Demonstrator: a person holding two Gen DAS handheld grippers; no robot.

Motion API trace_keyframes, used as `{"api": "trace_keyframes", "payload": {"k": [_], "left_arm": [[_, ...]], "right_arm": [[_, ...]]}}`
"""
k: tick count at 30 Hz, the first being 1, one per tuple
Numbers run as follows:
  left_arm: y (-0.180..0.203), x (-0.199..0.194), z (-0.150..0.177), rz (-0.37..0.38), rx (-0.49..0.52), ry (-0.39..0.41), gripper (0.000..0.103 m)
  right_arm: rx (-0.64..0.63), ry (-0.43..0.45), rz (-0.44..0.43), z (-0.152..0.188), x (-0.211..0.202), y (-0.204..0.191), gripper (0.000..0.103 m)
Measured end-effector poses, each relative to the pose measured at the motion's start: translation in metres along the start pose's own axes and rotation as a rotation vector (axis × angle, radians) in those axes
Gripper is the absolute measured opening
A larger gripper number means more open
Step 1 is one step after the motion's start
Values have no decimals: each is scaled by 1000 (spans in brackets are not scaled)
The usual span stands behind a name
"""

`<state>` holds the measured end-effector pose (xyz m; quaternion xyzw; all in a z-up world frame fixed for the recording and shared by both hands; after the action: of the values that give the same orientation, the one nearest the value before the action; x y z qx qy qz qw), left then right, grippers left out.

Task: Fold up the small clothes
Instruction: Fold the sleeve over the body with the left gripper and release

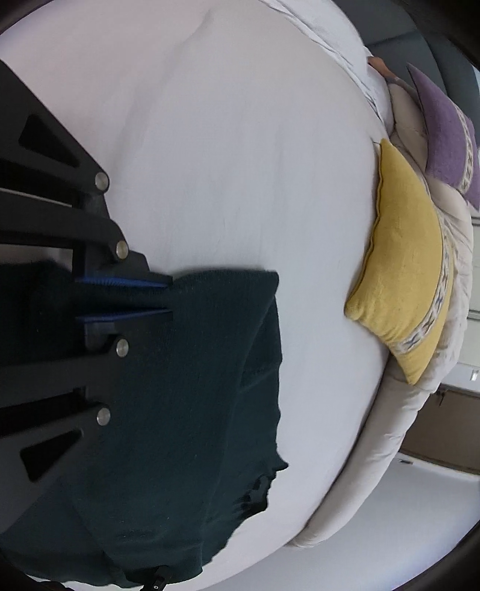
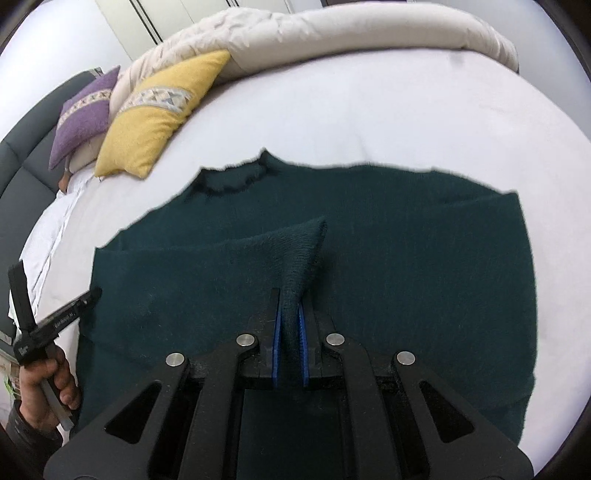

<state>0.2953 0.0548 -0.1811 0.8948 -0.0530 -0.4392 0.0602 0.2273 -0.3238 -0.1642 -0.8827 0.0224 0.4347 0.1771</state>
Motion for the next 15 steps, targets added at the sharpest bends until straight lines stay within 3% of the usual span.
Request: {"api": "trace_keyframes", "payload": {"k": [2, 5, 8, 15], "left_arm": [[-7, 0, 3, 18, -37, 7, 13], [-3, 7, 5, -7, -5, 28, 13], [-4, 6, 4, -7, -8, 27, 14], [-5, 6, 5, 7, -16, 28, 14]], "right_arm": [[13, -2, 6, -1, 0, 5, 6], [54, -61, 9, 11, 27, 22, 6], [94, -30, -25, 12, 18, 25, 6], [25, -34, 71, 12, 5, 14, 11]]}}
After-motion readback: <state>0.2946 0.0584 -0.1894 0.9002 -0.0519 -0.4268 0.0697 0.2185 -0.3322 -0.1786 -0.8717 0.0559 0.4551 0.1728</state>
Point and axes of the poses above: each gripper's, at about its wrist camera, not at the fingertips, and x roughly the way its jaws point, y to its right, z to its underside, the point moved 6 cm from there along x, roughly the way its jaws point, and after that the axes turned 2 degrees about y, right-handed, at the moved point
